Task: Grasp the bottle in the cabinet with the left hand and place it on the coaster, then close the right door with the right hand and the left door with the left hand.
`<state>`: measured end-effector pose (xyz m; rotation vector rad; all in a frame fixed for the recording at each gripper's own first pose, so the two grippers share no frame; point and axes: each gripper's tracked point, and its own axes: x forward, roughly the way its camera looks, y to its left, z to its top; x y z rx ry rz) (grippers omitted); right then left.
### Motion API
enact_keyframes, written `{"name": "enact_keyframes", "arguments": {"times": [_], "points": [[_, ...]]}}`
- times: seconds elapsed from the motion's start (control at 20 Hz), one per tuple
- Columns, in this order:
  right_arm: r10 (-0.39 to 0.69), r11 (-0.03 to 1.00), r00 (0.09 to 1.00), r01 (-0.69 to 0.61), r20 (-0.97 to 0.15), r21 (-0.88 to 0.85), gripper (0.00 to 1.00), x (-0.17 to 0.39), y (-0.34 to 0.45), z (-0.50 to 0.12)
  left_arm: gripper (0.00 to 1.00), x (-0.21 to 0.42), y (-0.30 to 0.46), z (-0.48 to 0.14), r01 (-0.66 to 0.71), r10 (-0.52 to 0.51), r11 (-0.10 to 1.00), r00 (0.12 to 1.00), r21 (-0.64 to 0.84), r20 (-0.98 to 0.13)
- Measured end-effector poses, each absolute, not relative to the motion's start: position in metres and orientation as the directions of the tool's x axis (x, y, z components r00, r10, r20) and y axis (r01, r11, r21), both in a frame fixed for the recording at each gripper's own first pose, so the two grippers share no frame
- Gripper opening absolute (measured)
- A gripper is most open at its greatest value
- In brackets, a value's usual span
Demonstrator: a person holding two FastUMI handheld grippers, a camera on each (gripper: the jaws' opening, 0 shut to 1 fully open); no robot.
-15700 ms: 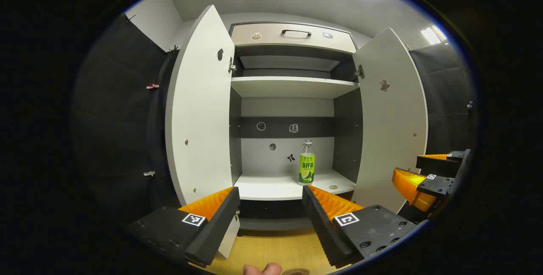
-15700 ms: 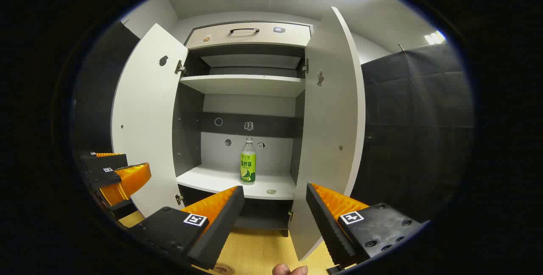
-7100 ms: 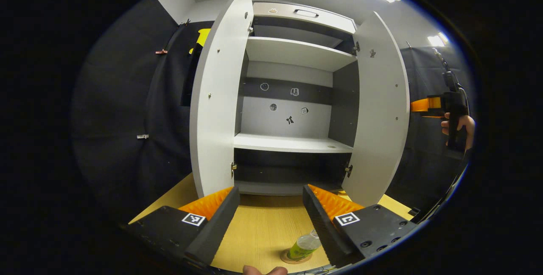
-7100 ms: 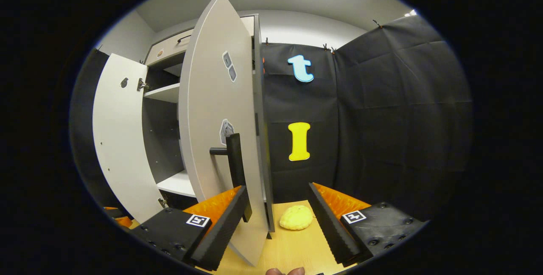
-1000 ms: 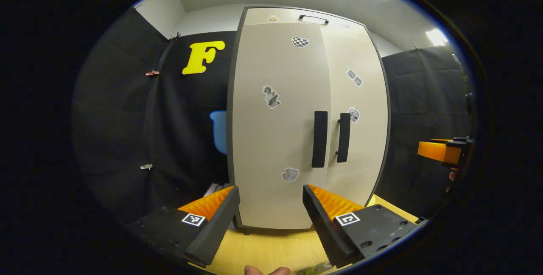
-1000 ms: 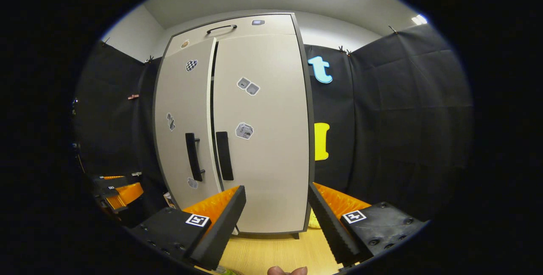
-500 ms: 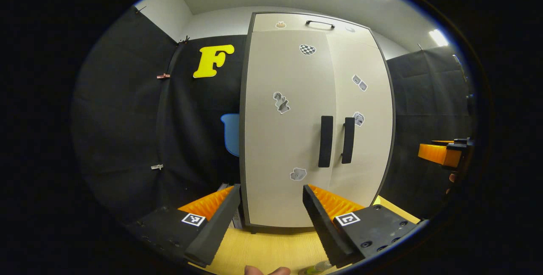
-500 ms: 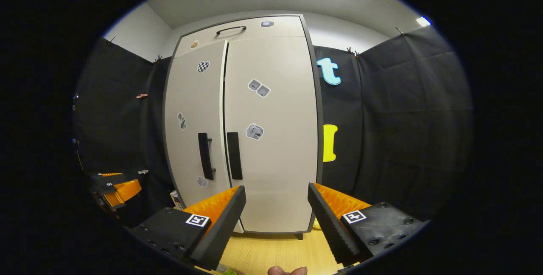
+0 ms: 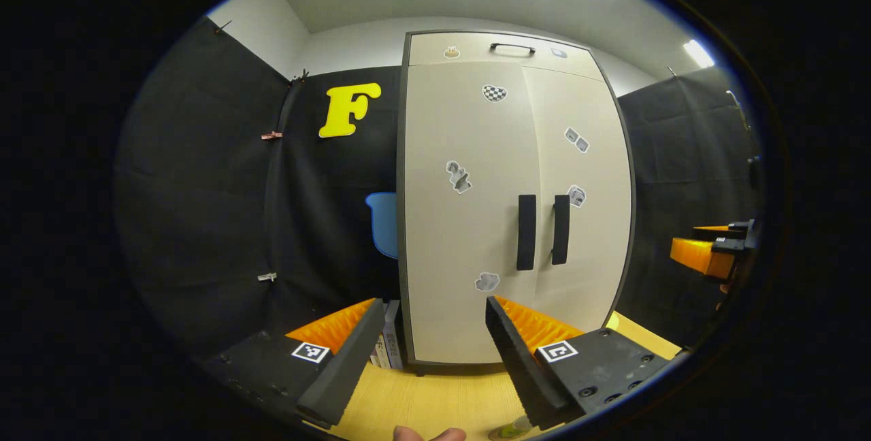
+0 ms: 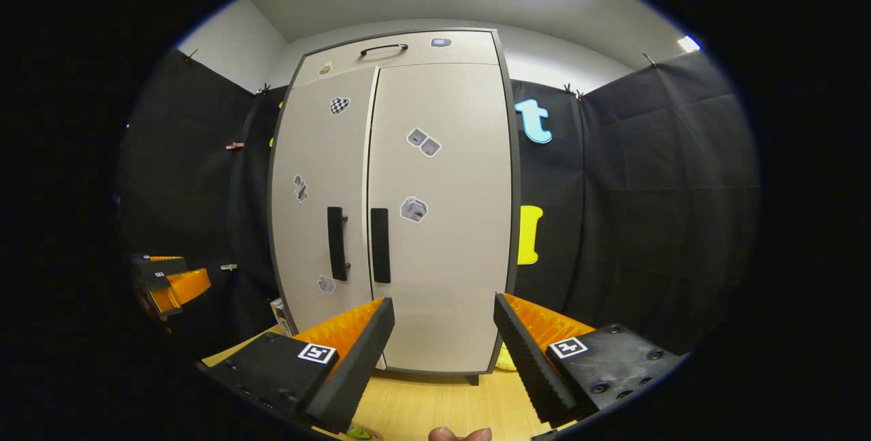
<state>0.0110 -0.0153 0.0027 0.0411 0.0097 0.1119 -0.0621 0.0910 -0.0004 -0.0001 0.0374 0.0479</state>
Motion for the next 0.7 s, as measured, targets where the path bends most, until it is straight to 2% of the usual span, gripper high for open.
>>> {"name": "enact_keyframes", "arguments": {"times": [0.7], "points": [[0.106,0.992,0.994,-0.107,0.028,0.065,0.96,0.020,-0.039,0.004,0.96,-0.047,0.055,0.010,-0.039,0.039,0.998,0.999,0.055,-0.005]]}}
